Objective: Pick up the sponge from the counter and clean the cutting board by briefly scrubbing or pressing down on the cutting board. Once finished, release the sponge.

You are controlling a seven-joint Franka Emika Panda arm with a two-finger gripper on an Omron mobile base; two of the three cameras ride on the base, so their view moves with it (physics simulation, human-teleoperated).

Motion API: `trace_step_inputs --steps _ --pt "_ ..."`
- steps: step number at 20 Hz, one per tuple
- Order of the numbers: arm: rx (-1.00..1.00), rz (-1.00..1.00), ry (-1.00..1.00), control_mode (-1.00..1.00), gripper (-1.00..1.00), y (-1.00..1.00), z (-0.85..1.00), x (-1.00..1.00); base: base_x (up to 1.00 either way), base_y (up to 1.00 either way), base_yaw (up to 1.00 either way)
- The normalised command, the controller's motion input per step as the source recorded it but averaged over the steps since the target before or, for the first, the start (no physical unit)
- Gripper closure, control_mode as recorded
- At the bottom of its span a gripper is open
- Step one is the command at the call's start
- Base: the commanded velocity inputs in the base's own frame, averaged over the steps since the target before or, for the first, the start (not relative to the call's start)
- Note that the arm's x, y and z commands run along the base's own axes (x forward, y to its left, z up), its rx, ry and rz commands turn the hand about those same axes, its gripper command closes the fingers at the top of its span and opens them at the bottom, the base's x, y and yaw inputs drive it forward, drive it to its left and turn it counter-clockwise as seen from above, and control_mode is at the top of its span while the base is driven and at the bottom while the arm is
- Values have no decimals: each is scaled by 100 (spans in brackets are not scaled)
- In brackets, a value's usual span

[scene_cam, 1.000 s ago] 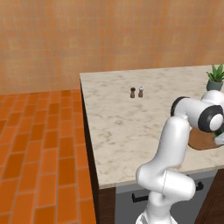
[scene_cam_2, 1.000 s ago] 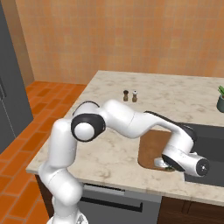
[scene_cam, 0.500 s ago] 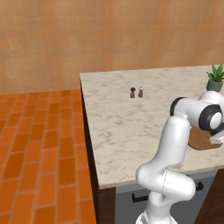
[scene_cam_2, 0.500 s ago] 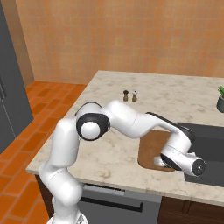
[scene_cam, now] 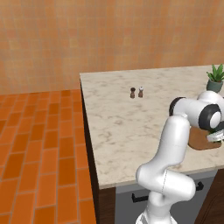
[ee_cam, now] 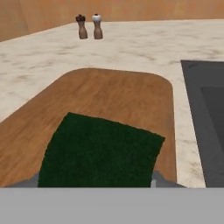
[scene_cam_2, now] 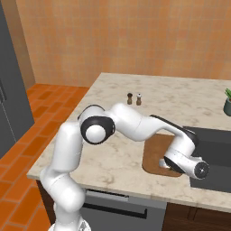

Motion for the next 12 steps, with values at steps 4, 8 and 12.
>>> trace_step_inputs --steps 4,8,12 --pt "1 -2 0 -100 100 0 -29 0 0 0 0" --pt "1 0 0 -100 100 0 -23 16 0 0 0" --pt "2 0 0 -100 100 3 -35 31 0 0 0"
